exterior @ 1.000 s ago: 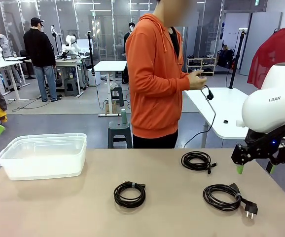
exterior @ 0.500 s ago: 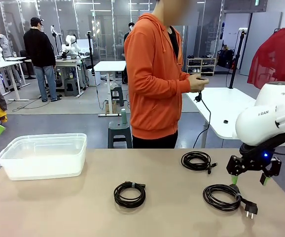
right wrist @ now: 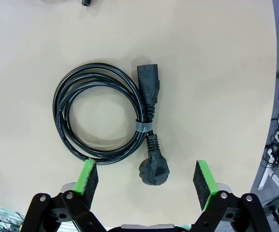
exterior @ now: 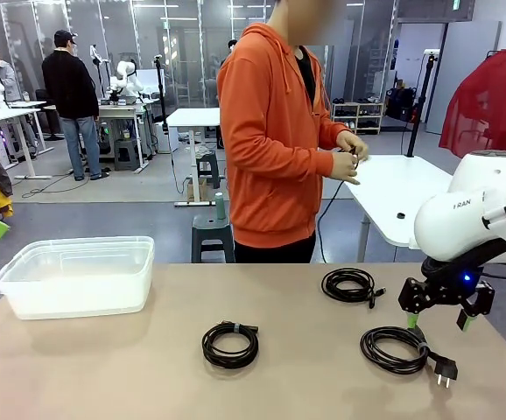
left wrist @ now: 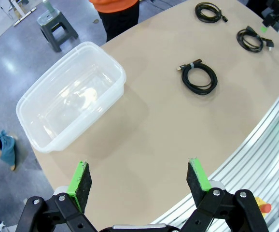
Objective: Organize and store the cables.
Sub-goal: Place the Power Cable into the Organizing box.
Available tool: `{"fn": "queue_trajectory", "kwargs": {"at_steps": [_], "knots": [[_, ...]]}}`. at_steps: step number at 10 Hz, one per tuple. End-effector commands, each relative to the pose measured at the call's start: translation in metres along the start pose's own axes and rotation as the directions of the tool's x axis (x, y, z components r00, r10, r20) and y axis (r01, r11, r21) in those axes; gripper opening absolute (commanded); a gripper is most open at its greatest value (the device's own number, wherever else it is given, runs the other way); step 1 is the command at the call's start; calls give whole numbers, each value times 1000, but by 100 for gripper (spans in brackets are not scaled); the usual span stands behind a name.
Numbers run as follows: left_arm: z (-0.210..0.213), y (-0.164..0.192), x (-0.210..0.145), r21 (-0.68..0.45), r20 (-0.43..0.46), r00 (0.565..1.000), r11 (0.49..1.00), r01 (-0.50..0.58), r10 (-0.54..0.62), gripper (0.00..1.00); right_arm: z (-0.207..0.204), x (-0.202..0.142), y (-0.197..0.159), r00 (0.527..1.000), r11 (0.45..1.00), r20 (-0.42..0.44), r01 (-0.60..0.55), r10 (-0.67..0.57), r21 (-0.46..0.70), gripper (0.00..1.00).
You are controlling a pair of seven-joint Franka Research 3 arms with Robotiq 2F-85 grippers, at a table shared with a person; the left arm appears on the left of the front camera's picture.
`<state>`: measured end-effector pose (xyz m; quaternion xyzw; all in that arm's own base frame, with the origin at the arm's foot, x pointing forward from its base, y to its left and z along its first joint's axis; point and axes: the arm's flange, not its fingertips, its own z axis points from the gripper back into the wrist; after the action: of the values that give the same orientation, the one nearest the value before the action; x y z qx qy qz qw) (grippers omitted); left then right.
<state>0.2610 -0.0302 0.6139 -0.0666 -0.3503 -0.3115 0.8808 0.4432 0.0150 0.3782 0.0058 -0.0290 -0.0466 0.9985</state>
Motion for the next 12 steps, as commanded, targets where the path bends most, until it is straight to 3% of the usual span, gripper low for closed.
{"fn": "queue_trajectory", "kwargs": {"at_steps": [1, 4, 6, 12], "knots": [[0, 0, 0, 2, 2, 1000, 1000, 2, -2, 100, 2, -1, -1, 1000, 1000, 2, 1, -1, -3, 100], [0, 0, 0, 2, 2, 1000, 1000, 2, -2, 100, -28, 7, 4, 999, 999, -33, -38, 37, -13, 100], [0, 0, 0, 2, 2, 1000, 1000, 2, -2, 100, -41, 9, 3, 1000, 1000, -1, -30, 30, 0, 100], [0, 0, 0, 2, 2, 1000, 1000, 2, -2, 100, -80, 19, -1, 999, 999, -44, 0, 2, 47, 100]]}}
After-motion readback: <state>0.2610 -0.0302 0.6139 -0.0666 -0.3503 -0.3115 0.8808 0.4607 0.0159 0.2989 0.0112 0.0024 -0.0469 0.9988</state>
